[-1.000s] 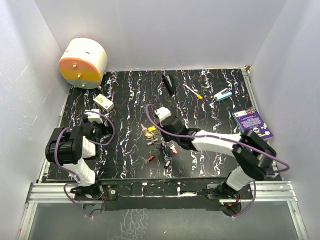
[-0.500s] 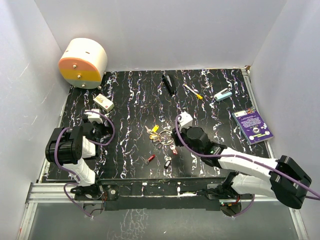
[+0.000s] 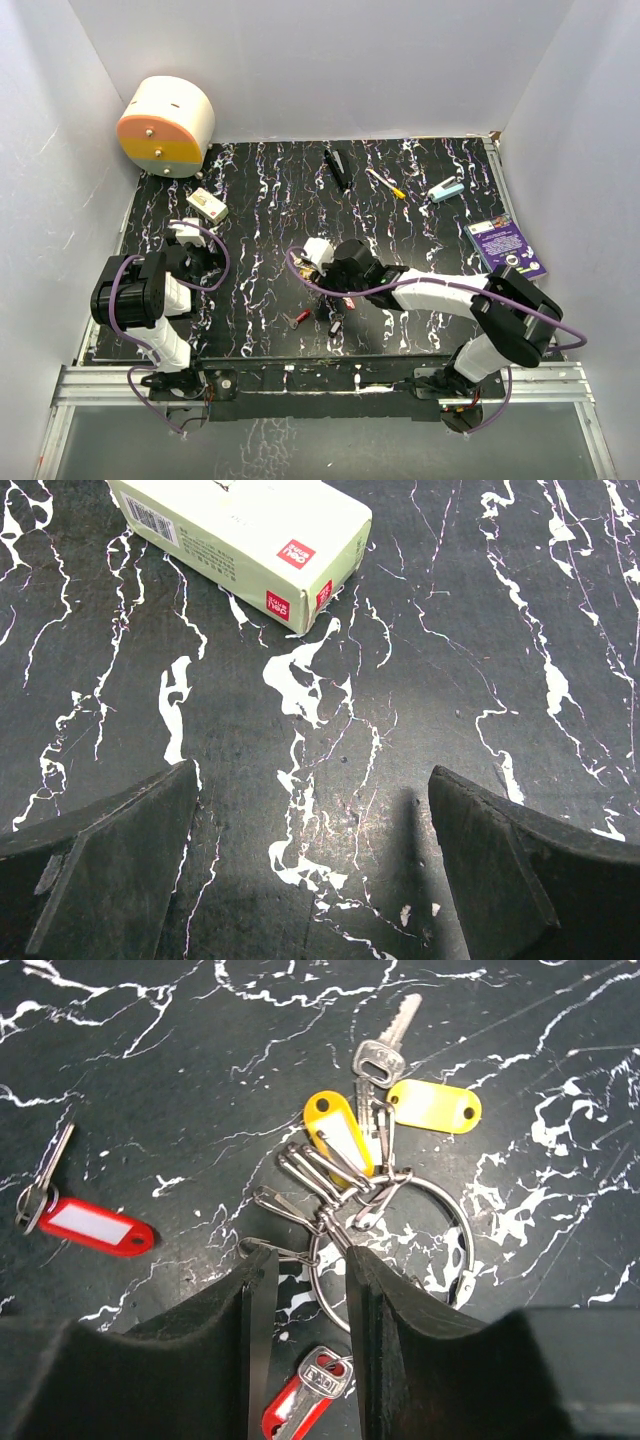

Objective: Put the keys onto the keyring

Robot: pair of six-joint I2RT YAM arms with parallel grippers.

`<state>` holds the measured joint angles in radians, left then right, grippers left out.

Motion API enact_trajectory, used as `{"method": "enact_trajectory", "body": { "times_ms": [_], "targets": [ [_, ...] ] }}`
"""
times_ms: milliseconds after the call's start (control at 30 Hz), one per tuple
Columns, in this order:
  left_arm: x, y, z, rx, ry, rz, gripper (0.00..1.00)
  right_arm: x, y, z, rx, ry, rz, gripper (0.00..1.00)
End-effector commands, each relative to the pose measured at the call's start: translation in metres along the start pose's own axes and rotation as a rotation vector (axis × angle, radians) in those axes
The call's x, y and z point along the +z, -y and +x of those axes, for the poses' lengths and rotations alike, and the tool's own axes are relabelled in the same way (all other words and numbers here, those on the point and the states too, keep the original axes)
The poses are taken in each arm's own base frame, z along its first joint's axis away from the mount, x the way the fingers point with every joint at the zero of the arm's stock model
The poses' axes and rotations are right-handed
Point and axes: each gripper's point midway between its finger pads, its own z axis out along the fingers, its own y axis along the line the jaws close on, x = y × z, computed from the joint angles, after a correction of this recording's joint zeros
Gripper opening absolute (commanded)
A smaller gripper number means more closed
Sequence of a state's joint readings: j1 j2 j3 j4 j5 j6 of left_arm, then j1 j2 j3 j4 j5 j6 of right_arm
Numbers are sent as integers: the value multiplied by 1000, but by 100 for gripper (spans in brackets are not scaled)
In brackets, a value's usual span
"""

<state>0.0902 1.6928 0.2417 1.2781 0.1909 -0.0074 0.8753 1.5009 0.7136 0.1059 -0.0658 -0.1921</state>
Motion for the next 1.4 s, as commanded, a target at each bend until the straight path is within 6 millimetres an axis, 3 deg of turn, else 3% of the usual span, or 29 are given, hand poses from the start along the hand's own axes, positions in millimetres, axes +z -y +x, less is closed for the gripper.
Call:
{"method": "enact_trajectory", "body": {
  "times_ms": [0,167,300,700,933,1367],
  "targets": [
    [4,2,-15,16,44,14,97,-7,-8,-24,-139,91,-74,37],
    [4,1,-15,16,43,13,97,-10,-18,-16,-192,90,-131,36],
    [4,2,-15,17,45,13,97,-5,-15,-5,-216,53,-122,36],
    [4,1,-15,16,45,12,97,23,-11,13,-262,-34,-131,35],
    [4,2,-14,16,43,14,97,35,-11,15,-279,-57,-144,34],
    [4,2,-15,17,44,14,97,31,-25,10,-233,-50,-210,32]
  ]
}}
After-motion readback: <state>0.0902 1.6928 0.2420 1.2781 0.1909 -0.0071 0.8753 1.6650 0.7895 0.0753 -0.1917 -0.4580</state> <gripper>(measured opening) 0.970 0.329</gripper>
